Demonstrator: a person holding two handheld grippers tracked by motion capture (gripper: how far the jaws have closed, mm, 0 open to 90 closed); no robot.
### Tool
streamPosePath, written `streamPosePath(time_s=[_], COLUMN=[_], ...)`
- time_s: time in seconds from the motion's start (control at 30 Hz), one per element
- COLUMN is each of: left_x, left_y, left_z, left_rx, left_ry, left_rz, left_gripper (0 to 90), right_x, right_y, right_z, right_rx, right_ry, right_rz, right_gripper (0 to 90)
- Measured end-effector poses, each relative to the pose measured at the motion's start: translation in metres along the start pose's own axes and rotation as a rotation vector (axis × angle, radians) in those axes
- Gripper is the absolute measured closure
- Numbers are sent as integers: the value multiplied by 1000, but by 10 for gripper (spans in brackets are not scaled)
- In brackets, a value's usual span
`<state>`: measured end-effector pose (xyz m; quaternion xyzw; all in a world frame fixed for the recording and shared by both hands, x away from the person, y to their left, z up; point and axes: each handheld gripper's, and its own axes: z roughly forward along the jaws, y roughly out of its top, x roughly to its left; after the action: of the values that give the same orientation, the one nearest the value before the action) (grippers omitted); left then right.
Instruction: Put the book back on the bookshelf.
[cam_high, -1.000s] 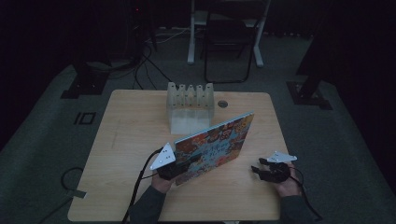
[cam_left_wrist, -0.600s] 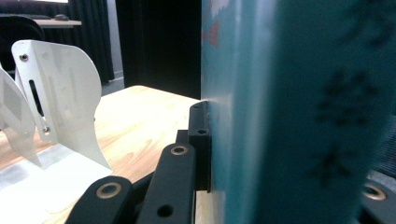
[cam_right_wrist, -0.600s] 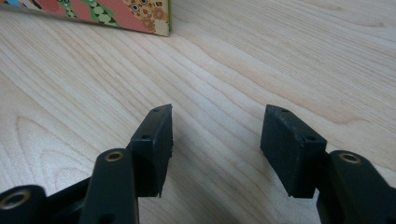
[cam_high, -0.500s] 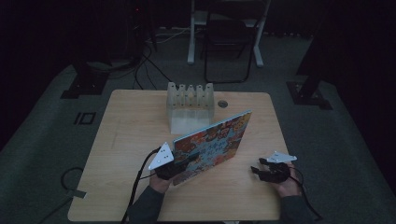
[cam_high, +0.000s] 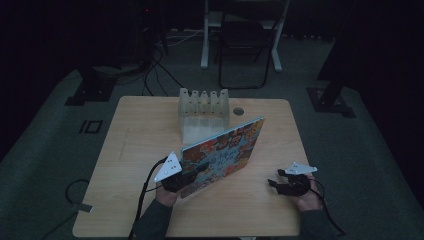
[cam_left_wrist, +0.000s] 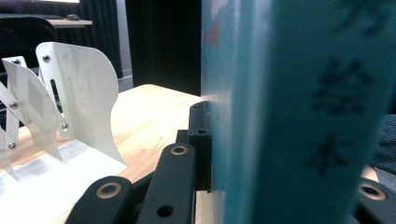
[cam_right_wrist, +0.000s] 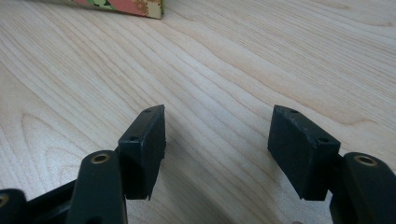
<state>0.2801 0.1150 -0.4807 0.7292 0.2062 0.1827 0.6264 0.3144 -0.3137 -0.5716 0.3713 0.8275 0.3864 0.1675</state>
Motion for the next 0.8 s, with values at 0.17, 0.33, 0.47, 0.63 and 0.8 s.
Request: streamPosePath(time_s=[0.17,0.33,0.47,0.63,0.8], left_x=[0,1,1,4,4], left_y=[1,1,1,1,2], left_z=[-3,-8,-13,-17,-23], left_rx=[0,-5,-16,-22,-30], left_ry=[13,30,57,98,111], left_rz=[-2,-5,-11,-21,-16], left_gripper=[815,816,815,815,815], right_x=[0,0,0,0,0], right_y=[0,0,0,0,0], right_z=[0,0,0,0,0], right_rx=[0,0,0,1,0], right_ry=[4,6,9,11,12], right_rz=[1,-2,-3,-4,-2], right_gripper=[354,349,344,340,340])
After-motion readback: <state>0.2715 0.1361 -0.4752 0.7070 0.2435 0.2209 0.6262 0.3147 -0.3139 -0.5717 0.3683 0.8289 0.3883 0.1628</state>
